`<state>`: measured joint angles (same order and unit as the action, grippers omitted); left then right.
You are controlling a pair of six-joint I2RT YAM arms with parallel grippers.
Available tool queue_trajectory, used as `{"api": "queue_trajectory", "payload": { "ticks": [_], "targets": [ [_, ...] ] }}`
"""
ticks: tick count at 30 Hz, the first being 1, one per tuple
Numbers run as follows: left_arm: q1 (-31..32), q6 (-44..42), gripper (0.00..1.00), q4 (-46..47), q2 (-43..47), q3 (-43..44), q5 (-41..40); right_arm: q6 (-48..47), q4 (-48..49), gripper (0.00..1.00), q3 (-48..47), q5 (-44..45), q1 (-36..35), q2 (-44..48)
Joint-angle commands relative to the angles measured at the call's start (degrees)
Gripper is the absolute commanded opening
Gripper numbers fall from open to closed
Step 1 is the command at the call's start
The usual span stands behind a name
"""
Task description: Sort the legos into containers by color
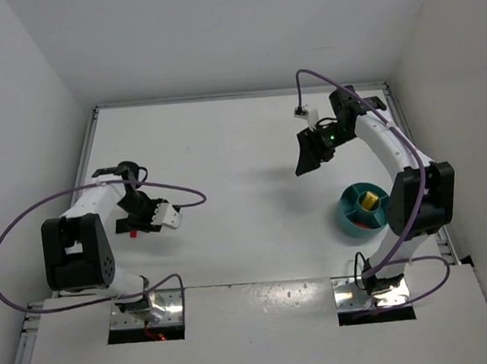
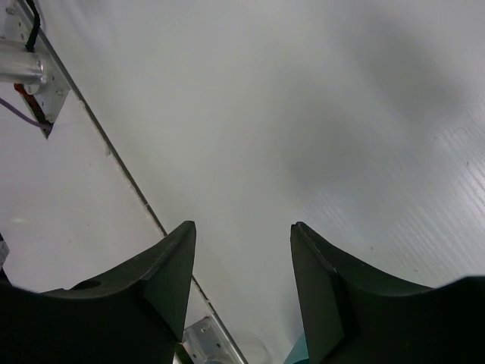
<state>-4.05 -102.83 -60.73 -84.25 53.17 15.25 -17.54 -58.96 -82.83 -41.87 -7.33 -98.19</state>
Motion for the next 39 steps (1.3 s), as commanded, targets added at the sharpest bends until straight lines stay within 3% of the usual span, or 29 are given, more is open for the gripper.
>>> {"api": "queue_trajectory", "payload": {
  "ticks": [1, 17, 30, 39],
  "targets": [
    [0.89, -2.73, 0.50, 2.89, -1.70, -0.61, -0.30, 0.14, 1.04, 0.53, -0.49, -2.43, -0.40, 0.72],
    [0.36, -1.15, 0.47, 8.35, -10.58, 0.45, -3.91, -0.39, -0.10, 0.53, -0.49, -1.38, -0.40, -0.86],
    [-5.78, -2.99, 0.46, 10.10, -12.70, -0.26, -7.25, -0.39, -0.10, 0.53, -0.49, -1.38, -0.40, -2.00],
    [-6.32, -2.99, 0.44, 13.18, -12.70, -1.93, -6.72, -0.39, -0.10, 0.53, 0.03, -1.38, -0.40, -2.53]
  ]
}}
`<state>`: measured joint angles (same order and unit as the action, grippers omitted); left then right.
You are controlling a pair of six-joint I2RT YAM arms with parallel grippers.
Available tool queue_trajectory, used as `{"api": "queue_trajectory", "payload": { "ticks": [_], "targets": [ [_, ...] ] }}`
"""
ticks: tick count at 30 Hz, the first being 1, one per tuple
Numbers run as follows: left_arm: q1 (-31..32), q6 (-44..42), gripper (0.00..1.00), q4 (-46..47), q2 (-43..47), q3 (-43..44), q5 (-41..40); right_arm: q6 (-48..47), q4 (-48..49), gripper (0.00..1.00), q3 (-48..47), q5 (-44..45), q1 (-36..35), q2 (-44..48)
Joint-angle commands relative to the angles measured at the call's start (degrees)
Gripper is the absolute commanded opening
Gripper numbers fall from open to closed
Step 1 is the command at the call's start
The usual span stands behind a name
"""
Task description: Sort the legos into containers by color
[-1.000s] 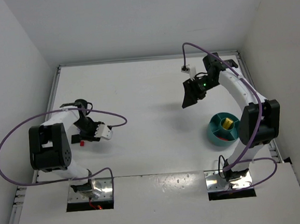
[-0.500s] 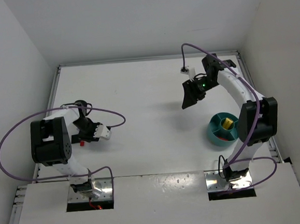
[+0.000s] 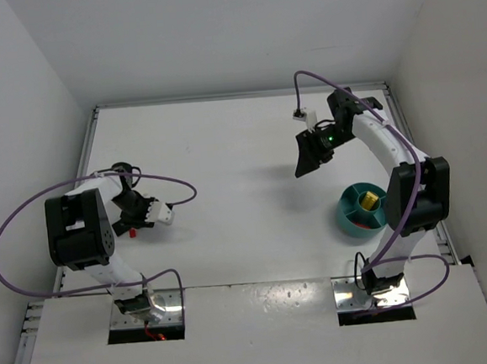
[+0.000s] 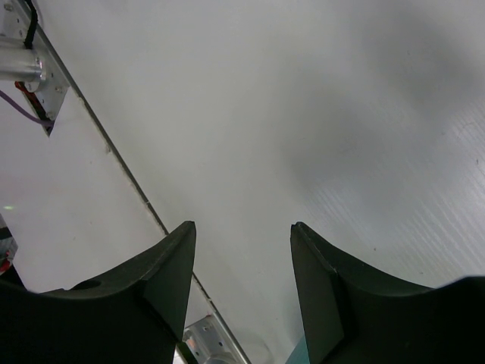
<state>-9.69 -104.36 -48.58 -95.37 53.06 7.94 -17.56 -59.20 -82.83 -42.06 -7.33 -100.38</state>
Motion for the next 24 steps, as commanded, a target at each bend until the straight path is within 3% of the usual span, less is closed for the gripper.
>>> {"api": "queue_trajectory", "payload": {
  "ticks": [1, 4, 7, 9, 17, 24],
  "targets": [
    [-0.68, -1.46, 0.44, 1.03, -1.57, -1.82, 1.10, -0.37, 0.14, 0.53, 0.03, -1.18, -0.40, -0.34],
    [-0.68, -1.46, 0.45, 1.03, -1.05, -2.43, 1.11, -0.37, 0.14, 0.53, 0.65, -1.18, -0.40, 0.18],
    [-0.06, -1.46, 0.61, 1.03, -0.35, -3.05, 1.64, -0.37, 0.14, 0.53, 1.18, -1.18, -0.40, 0.18],
    [0.55, -1.46, 0.63, 1.03, 0.28, -3.66, 2.24, -0.37, 0.14, 0.53, 1.18, -1.18, -0.40, 0.18],
    [1.08, 0.56, 0.34, 1.03, 1.42, -3.66, 5.77, -0.37, 0.66, 0.53, 2.23, -1.18, -0.40, 1.32],
    [3.97, 1.96, 0.26, -0.64, 5.80, -3.66, 10.50, 0.69, 1.19, 0.53, 2.23, -0.65, -0.40, 2.73]
  ]
}}
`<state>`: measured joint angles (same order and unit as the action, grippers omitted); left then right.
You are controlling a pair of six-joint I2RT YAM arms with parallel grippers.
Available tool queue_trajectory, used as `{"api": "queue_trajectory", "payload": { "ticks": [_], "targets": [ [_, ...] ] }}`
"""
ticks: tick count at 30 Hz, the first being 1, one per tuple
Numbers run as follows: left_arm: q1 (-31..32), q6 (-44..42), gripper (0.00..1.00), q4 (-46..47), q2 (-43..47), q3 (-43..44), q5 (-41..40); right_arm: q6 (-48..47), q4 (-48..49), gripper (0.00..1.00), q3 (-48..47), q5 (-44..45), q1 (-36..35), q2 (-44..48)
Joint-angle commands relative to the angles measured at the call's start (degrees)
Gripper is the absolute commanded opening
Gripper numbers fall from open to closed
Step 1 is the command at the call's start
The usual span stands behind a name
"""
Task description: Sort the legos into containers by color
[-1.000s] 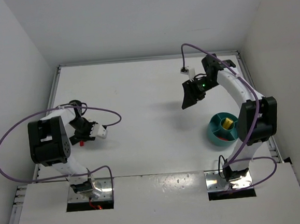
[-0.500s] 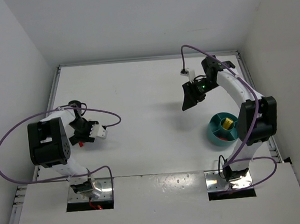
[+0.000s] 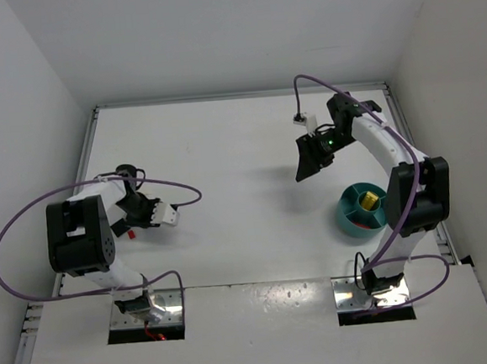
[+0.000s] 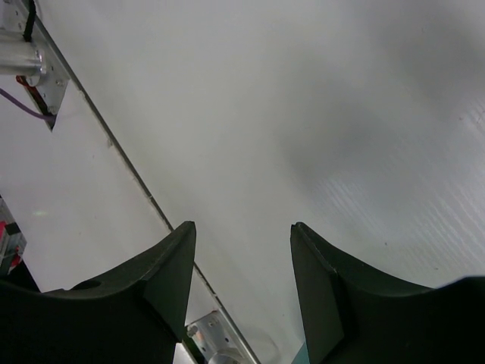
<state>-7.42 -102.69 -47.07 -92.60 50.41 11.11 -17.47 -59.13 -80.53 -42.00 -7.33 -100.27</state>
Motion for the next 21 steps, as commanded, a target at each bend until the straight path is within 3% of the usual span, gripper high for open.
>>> {"api": "queue_trajectory", "payload": {
  "ticks": [1, 3, 7, 10, 11, 16, 21],
  "targets": [
    [2.84, 2.56, 0.26, -2.67, 3.91, -0.41, 8.47, 1.64, 1.13, 0.53, -0.06, -0.72, 0.12, 4.28],
    [4.60, 6.08, 0.25, -3.47, 6.80, 2.13, 13.30, 3.40, 2.79, 0.52, -0.06, 0.51, 0.74, 5.95],
    [11.80, 23.29, 0.23, -4.08, 9.71, 9.42, 22.09, 10.25, 11.37, 0.52, 1.15, 8.39, 0.74, 12.80],
    [21.35, 46.35, 0.20, -1.72, 10.24, 16.11, 27.81, 14.91, 13.61, 0.52, 1.69, 14.82, 1.27, 17.64],
    [23.57, 50.36, 0.20, 0.29, 10.24, 18.73, 29.65, 15.45, 13.61, 0.52, 1.69, 16.67, 1.27, 17.65],
    [37.63, 70.93, 0.19, 8.21, 7.18, 26.39, 29.67, 20.10, 12.73, 0.52, -1.55, 30.81, 5.74, 18.71],
    [48.81, 88.87, 0.14, 9.01, -4.41, 42.53, 30.28, 25.11, 12.73, 0.53, -3.93, 41.97, 13.73, 19.23]
  ]
}}
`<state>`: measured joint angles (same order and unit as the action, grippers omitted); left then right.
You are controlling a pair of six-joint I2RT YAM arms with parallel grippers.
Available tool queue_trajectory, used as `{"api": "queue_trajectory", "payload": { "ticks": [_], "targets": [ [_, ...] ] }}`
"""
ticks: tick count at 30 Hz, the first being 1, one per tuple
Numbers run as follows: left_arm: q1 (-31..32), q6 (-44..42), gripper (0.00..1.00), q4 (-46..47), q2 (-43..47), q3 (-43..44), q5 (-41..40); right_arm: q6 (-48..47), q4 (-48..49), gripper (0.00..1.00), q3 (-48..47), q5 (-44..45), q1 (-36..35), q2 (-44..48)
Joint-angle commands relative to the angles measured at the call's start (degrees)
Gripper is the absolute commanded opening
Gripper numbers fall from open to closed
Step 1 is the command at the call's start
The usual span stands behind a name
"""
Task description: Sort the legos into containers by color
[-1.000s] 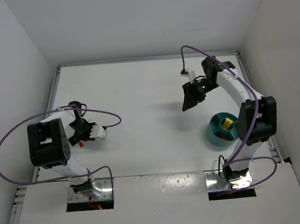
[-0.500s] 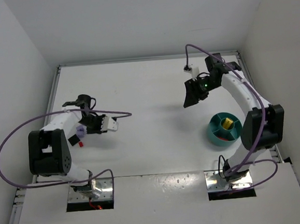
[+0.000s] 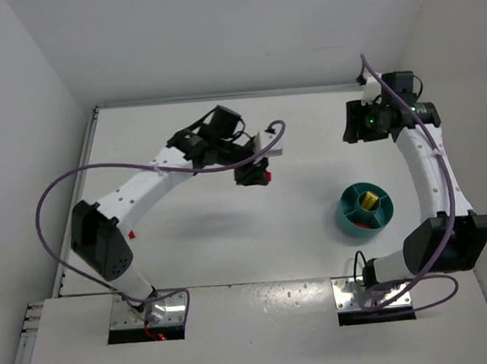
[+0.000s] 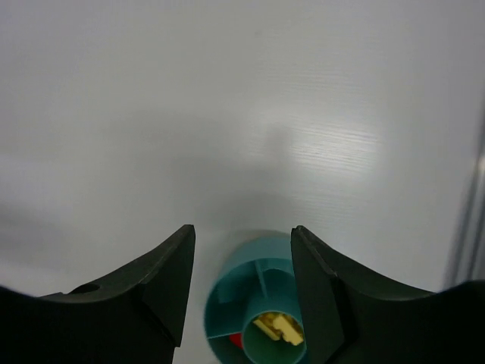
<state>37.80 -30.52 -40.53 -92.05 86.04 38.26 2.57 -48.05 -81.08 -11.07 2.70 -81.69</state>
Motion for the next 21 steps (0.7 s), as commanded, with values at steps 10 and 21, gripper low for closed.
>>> {"api": "queue_trajectory", "payload": {
  "ticks": [10, 21],
  "targets": [
    [13.78, 40.70, 0.12, 16.95, -19.64, 16.17, 6.04, 10.87, 0.50, 0.68, -10.76, 10.64, 21.37, 0.22],
    [22.05, 51.95, 0.12, 24.08, -30.54, 26.28, 4.98, 8.95, -1.25, 0.73, -8.31, -10.70, 30.69, -2.86]
  ]
}}
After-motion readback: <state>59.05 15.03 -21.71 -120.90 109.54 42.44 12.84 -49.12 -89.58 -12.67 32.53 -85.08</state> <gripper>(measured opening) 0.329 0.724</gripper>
